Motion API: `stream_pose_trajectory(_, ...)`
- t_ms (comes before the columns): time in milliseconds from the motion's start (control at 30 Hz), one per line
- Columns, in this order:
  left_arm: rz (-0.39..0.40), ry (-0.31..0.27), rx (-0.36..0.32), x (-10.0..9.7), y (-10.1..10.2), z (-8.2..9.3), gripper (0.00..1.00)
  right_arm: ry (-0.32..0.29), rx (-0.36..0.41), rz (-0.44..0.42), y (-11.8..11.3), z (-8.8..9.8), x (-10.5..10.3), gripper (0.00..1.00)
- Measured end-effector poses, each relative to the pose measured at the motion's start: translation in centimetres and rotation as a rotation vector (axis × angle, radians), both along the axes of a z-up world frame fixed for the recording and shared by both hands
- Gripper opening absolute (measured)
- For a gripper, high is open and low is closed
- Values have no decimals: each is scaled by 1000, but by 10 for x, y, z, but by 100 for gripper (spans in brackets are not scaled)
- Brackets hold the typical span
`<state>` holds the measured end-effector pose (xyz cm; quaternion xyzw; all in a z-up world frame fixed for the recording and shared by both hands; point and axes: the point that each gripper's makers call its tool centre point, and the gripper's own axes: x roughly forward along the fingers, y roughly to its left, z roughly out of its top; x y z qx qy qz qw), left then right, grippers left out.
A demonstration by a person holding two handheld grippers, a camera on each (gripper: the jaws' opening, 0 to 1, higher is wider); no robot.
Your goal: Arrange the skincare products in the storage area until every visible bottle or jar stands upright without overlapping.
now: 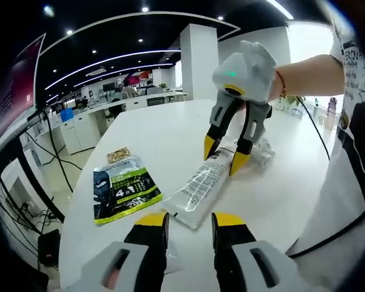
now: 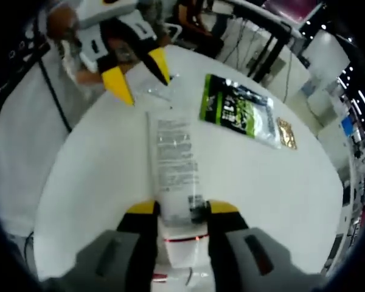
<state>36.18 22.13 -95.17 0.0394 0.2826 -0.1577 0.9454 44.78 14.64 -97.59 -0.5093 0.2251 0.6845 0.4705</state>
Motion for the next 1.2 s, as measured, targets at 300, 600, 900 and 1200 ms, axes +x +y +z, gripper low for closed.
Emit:
stream_pose_trajectory(300,-4,4,-3,1,-1,-2,28,-134,116,5,10,22,-9,28)
stream_pose_trajectory(600,14,18,-6,-2,5,-6,28,-301,22,62,6,2,-5,27)
stream_pose_trajectory(900,-7,29,-8,-3,5,-9,28,-266,-55,81,7,0,0,24)
stream_pose_trajectory(1200,-68,22,-4,-2,-4,-17,36,-69,-93,155,0,2,-6,22)
